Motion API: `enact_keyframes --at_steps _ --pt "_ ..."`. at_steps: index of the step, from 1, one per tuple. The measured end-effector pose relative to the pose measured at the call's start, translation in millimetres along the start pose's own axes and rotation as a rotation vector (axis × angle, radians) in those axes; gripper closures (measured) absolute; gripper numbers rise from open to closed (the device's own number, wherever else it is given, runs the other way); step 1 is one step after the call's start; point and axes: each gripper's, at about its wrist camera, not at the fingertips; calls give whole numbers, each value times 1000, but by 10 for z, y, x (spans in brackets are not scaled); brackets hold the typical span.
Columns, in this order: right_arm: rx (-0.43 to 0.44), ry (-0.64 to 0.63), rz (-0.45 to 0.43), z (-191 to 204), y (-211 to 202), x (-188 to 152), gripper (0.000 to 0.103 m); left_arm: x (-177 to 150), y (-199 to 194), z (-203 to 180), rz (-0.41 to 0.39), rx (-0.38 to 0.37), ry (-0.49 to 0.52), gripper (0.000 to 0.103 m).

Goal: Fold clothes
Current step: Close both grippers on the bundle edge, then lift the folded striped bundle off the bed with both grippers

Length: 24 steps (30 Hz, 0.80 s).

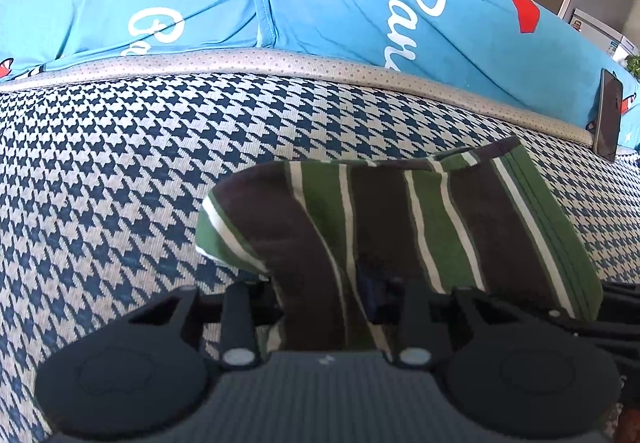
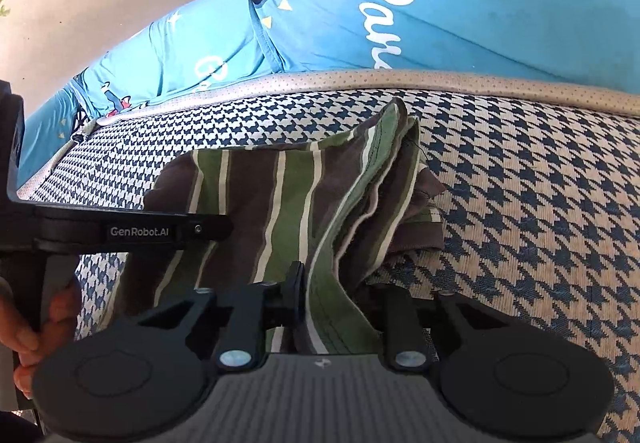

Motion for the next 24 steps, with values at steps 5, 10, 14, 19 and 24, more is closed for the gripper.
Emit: enact_keyframes --at_steps 5,10,14,19,24 --pt "-2 51 0 -57 45 -12 77 -12 27 -20 -7 -2 7 64" --pt "-15 35 -14 -29 46 -4 80 -46 -32 -151 -50 36 78 79" --pt "-24 -34 -57 71 -37 17 84 -29 -104 -300 -99 75 120 86" --pt "-27 -70 -101 135 -165 54 85 -50 -314 -413 -157 107 152 86" --pt "-30 -98 -130 209 -304 66 85 -119 -501 -422 -178 149 171 86"
Point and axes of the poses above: each gripper's, at about its wrist camera, not at the fingertips, and y roughly the way its jaws point, z to its left, x to its top, and after that the axes turned 7 degrees about -z, right-handed
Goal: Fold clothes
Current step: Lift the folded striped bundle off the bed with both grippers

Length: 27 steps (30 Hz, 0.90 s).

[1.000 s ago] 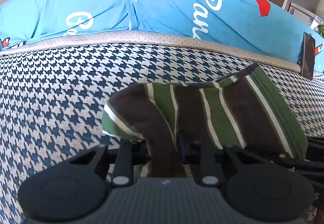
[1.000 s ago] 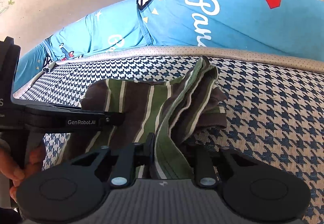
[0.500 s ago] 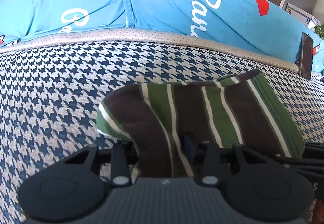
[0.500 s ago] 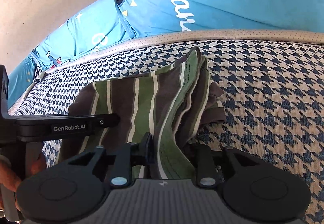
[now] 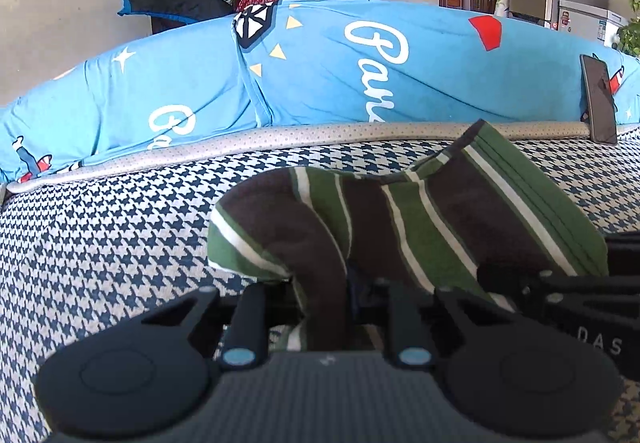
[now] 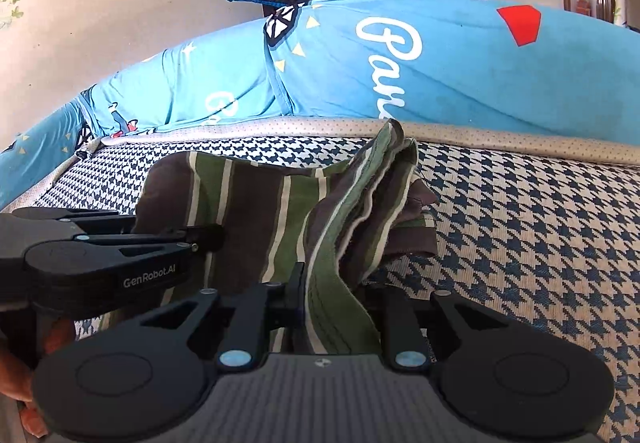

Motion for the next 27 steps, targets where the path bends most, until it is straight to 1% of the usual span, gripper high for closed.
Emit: enact_keyframes --at_steps 3,5,9,12,15,19,22,27 --pt "-3 -25 -11 58 -104 -15 85 -13 -78 47 16 13 -46 86" --pt "2 -43 -18 105 -170 -31 85 -53 -165 48 17 28 -56 86" --pt "13 -75 -34 204 -323 -66 85 -149 -404 7 -2 58 -41 86" --pt "22 -91 -47 261 -451 -99 85 -213 -602 -33 -38 82 -14 86" --pt "35 -109 -62 294 -591 -139 85 -303 -774 -77 -54 101 -14 86" --pt "42 -133 -66 348 -769 -231 85 -420 -954 -187 -60 129 -6 86" --pt "45 -153 -68 378 -885 -308 85 -486 -1074 -240 -57 137 -16 86" --pt "58 -172 -74 381 -1046 -406 85 -569 -1265 -338 -53 151 -4 86"
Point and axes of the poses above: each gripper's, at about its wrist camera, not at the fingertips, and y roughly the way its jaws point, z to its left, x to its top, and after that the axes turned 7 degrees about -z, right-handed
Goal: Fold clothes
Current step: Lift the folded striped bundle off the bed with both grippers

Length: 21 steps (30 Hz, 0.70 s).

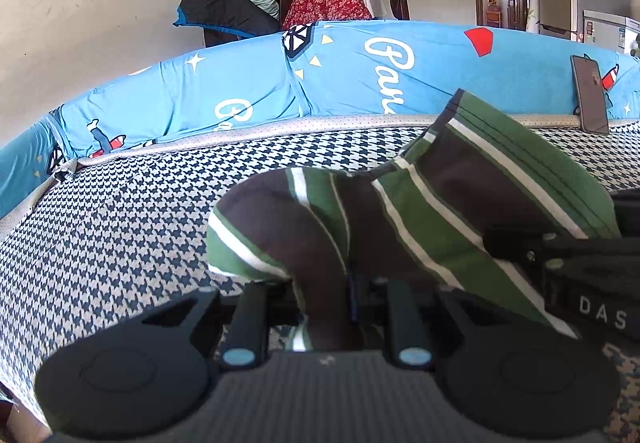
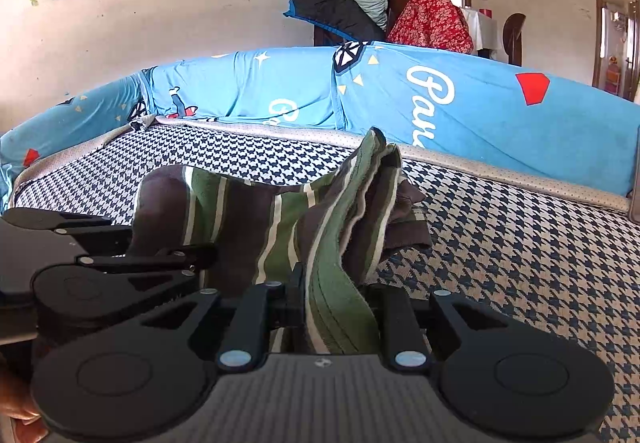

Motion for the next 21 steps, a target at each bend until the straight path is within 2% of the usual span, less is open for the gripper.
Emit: enact_keyframes --at_steps 10,21 --pt "28 -3 -38 11 -237 -49 85 -14 -330 -103 -21 43 42 86" --pt "44 6 -66 17 -387 -76 85 -25 -502 -170 -30 64 65 86"
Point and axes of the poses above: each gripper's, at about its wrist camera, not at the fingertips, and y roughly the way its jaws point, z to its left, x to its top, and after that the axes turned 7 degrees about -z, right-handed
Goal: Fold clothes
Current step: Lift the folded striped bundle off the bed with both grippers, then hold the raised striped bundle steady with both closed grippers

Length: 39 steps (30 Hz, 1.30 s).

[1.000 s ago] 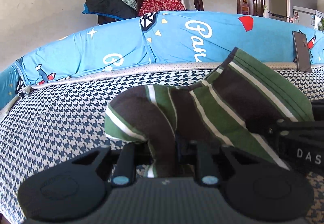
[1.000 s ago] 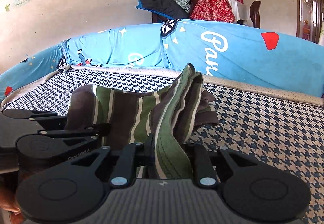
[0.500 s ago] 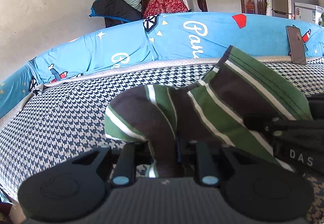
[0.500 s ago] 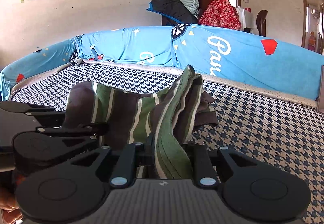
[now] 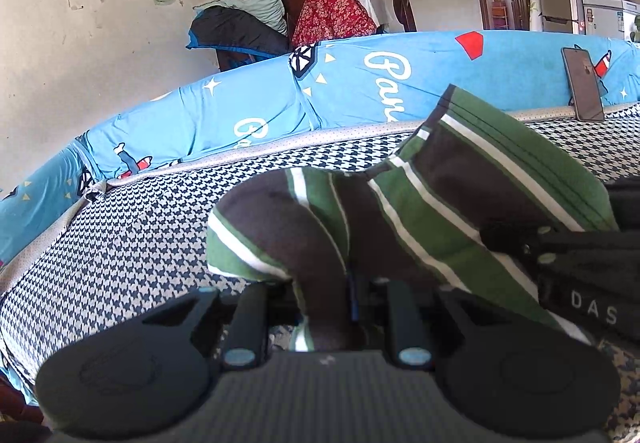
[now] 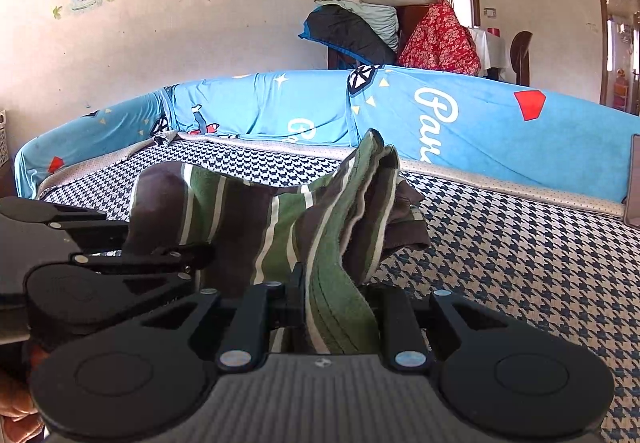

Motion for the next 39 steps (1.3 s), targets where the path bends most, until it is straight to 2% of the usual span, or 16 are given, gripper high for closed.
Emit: enact_keyframes --at_steps 39 --pt "35 -2 -15 20 55 33 85 -11 -15 118 -7 41 -1 86"
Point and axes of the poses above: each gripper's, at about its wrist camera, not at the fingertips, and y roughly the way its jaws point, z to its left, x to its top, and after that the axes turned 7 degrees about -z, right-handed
